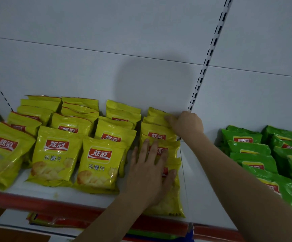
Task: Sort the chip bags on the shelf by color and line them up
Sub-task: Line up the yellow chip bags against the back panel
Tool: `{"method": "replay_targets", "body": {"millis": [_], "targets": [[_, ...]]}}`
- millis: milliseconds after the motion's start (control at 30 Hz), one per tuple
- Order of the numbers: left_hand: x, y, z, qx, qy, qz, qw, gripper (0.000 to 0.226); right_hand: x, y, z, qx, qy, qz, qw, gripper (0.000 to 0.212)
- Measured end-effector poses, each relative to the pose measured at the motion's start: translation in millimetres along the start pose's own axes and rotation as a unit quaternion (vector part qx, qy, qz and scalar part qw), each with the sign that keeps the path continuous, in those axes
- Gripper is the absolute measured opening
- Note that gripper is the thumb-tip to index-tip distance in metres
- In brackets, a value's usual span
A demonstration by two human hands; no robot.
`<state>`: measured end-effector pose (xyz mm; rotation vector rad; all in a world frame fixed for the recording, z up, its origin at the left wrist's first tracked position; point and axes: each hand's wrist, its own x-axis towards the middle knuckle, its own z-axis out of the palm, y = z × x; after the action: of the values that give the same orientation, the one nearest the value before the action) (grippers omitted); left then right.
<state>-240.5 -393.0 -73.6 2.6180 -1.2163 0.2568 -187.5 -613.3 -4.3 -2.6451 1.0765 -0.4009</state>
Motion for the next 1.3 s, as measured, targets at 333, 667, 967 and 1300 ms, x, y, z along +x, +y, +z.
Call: {"method": "replay_targets", "body": {"millis": [333, 667, 967, 1300], "targets": [[0, 1, -3, 0.015, -0.009, -0.001, 1.000, 0.075, -1, 15, 7, 0.158, 0.011, -0.032, 0.987, 0.038], [-2, 6, 2, 0.052, -0.032, 0.003, 0.998, 0.075, -9, 23, 4, 0.109, 0.043, -0.102, 0.988, 0.036], [-17, -27, -31, 0.003, 0.125, -0.034, 0.992, 0.061, -56, -14, 5, 0.061, 0.135, -0.299, 0.943, 0.035], [-44, -136, -25, -0.017, 0.170, -0.032, 0.985, 0.032, -133, -87, 44, -0.102, 0.018, -0.373, 0.922, 0.067]]}}
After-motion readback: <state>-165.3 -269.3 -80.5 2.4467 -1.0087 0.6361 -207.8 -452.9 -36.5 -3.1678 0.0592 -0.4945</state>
